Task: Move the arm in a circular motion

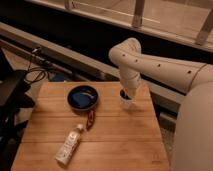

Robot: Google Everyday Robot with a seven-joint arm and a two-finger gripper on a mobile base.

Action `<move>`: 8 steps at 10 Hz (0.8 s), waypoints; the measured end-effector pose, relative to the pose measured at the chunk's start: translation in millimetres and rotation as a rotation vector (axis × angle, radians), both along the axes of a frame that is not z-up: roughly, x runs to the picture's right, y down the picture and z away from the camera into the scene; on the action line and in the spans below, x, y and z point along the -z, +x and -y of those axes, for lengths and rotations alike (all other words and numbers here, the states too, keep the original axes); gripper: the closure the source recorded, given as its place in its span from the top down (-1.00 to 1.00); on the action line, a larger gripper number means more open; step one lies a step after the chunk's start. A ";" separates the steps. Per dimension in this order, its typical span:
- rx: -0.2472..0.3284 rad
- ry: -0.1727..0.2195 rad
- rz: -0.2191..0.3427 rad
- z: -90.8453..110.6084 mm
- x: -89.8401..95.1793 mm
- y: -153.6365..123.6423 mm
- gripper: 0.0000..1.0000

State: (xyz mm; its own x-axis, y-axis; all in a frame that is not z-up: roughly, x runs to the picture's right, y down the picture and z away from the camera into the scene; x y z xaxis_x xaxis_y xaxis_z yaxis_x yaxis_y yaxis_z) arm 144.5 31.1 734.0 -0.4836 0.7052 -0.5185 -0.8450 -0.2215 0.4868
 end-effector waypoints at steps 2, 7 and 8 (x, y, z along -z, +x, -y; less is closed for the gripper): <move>0.027 0.034 0.028 17.2 -10.9 -17.2 -1.00; 0.106 0.092 0.185 54.1 -44.5 -86.4 -1.00; 0.114 0.092 0.222 55.5 -48.6 -105.6 -1.00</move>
State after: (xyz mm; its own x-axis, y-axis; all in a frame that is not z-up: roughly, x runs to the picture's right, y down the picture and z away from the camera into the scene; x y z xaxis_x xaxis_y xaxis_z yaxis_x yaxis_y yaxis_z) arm 38.9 -24.5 782.6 -0.2802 0.7976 -0.5341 -0.9508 -0.1538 0.2691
